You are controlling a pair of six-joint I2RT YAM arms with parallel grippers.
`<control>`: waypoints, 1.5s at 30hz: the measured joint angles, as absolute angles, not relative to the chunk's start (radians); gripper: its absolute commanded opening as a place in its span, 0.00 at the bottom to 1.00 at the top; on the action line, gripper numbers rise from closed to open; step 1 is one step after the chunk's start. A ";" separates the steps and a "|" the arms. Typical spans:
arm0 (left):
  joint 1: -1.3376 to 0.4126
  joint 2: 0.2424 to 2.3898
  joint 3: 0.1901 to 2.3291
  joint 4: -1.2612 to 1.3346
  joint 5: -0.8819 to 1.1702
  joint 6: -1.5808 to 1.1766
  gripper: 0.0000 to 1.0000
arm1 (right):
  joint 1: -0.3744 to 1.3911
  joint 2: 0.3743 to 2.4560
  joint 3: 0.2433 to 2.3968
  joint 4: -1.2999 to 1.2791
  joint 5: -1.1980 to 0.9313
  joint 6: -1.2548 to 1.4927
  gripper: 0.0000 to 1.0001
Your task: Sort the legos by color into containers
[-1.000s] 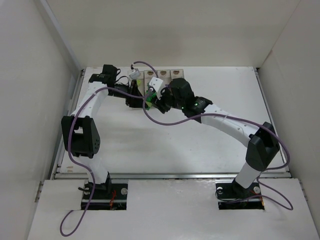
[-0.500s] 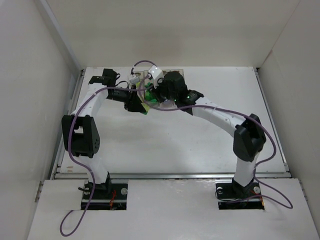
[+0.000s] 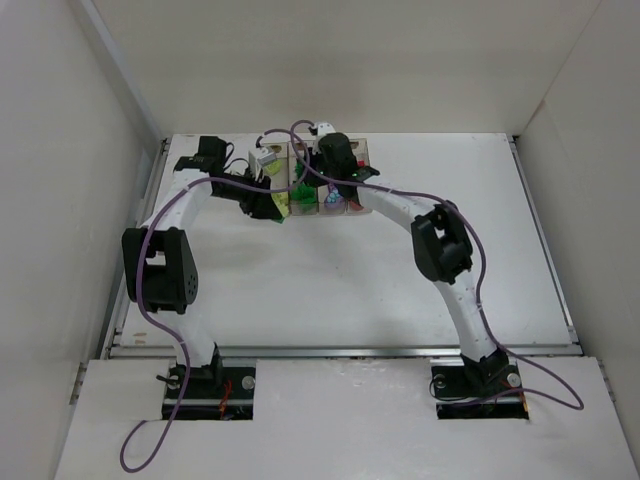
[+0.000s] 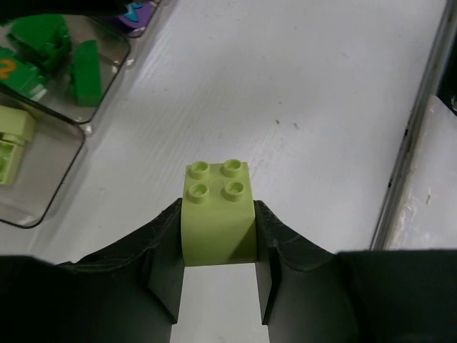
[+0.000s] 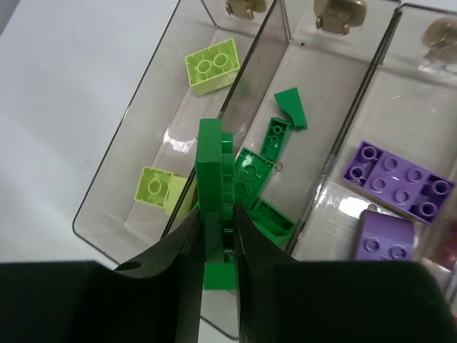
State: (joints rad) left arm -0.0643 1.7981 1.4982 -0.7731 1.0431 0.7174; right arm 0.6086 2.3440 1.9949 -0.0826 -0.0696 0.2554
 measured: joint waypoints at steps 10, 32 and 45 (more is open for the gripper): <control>-0.064 1.787 1.497 -0.635 0.938 0.580 0.00 | 0.608 2.413 2.119 -0.070 0.001 0.345 1.00; -0.147 1.755 1.664 -1.029 1.136 1.138 0.00 | 0.530 1.660 1.384 0.032 -0.731 -0.150 0.76; -0.234 1.749 1.680 -1.096 1.227 1.208 0.00 | 0.594 1.668 1.332 0.023 -0.884 -0.186 0.71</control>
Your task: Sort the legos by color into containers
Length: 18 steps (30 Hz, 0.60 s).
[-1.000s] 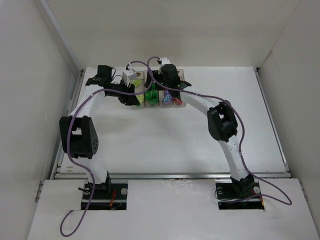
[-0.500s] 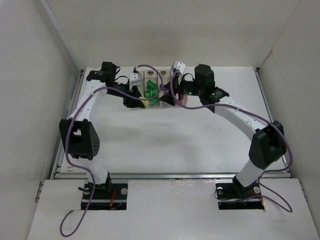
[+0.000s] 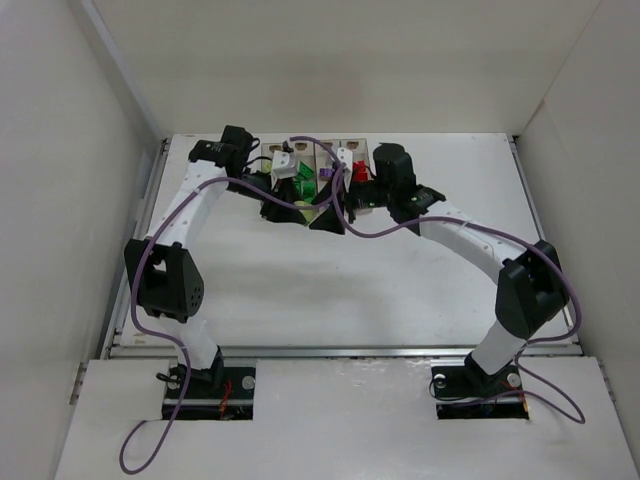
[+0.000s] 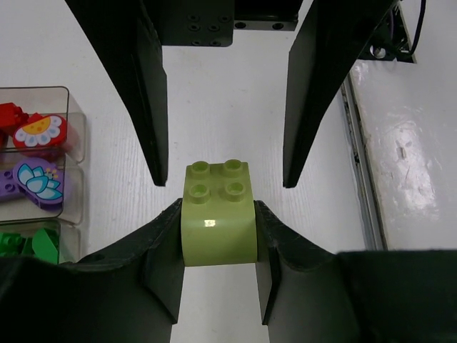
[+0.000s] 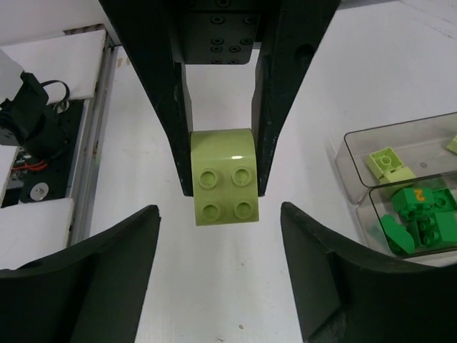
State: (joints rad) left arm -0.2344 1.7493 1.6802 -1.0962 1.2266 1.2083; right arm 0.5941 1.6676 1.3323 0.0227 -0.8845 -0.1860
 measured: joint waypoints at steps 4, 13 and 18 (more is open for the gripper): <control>-0.236 1.745 1.680 -1.099 1.232 1.208 0.00 | 0.611 1.668 1.332 0.023 -0.890 -0.192 0.57; -0.236 1.721 1.680 -1.123 1.222 1.213 0.00 | 0.617 1.668 1.333 0.035 -0.870 -0.199 0.19; -0.236 1.721 1.680 -1.123 1.220 1.214 0.27 | 0.617 1.668 1.332 0.035 -0.869 -0.199 0.00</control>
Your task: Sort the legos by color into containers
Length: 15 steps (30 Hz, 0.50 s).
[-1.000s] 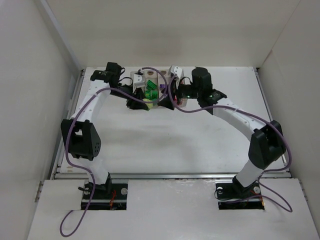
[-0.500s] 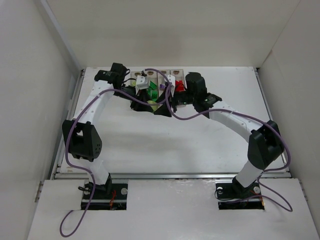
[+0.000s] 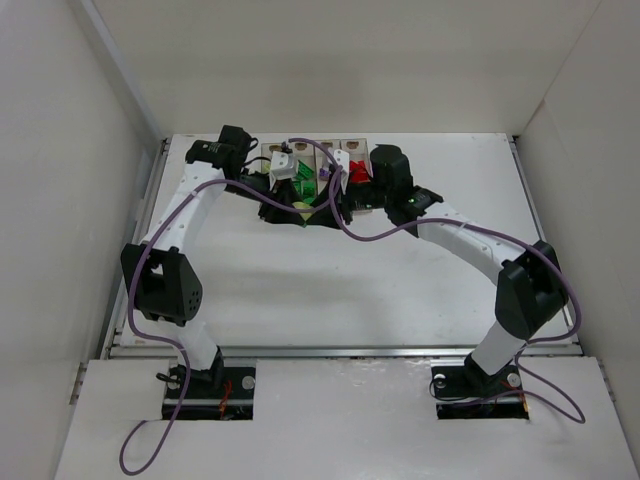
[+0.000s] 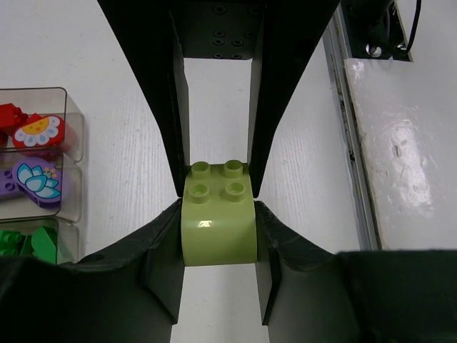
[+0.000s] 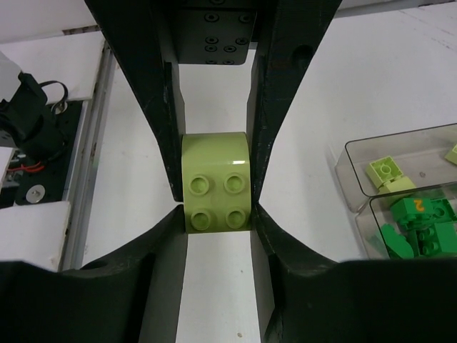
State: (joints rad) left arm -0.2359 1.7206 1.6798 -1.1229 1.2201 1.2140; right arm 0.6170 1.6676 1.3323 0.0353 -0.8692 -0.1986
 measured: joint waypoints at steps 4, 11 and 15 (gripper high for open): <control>-0.236 1.719 1.680 -1.119 1.212 1.219 1.00 | 0.618 1.668 1.332 0.033 -0.856 -0.198 0.00; -0.227 1.713 1.668 -1.116 1.176 1.227 0.92 | 0.619 1.668 1.332 0.030 -0.836 -0.197 0.00; -0.225 1.711 1.662 -1.116 1.172 1.234 0.67 | 0.619 1.668 1.332 0.030 -0.834 -0.192 0.00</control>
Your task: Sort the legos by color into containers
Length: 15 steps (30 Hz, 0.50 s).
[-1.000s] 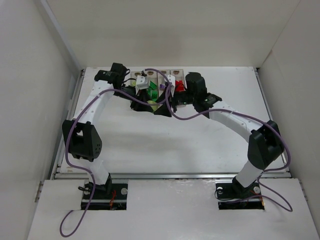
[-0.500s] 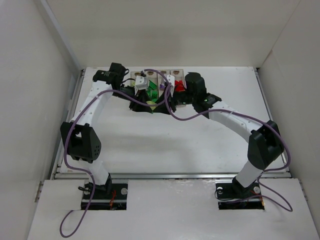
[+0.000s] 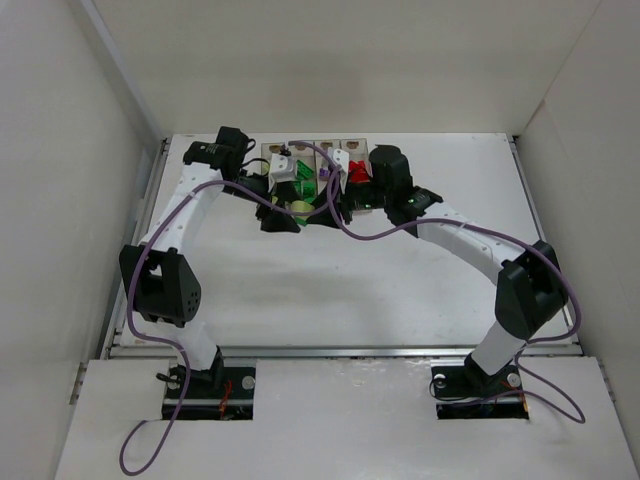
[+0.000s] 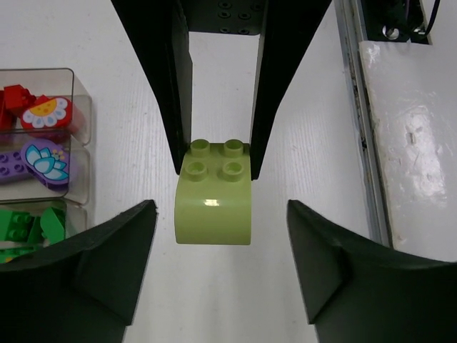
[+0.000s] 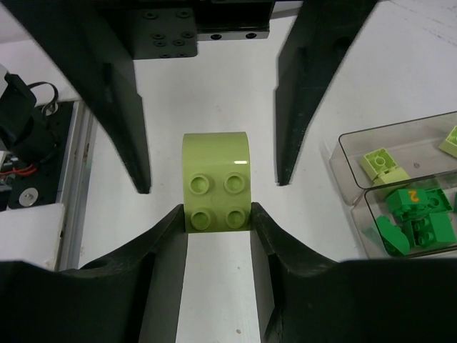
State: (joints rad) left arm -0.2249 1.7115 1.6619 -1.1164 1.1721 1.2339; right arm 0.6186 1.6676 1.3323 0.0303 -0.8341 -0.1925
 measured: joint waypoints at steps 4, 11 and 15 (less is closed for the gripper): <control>-0.222 1.711 1.662 -1.116 1.177 1.226 0.41 | 0.619 1.668 1.332 0.030 -0.834 -0.187 0.00; -0.220 1.711 1.654 -1.113 1.186 1.219 0.59 | 0.619 1.668 1.332 0.028 -0.842 -0.183 0.00; -0.221 1.711 1.646 -1.112 1.188 1.214 1.00 | 0.619 1.666 1.332 0.027 -0.842 -0.179 0.00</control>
State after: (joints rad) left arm -0.2207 1.7115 1.6463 -1.1118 1.1877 1.2140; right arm 0.6186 1.6657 1.3323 0.0269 -0.8421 -0.1795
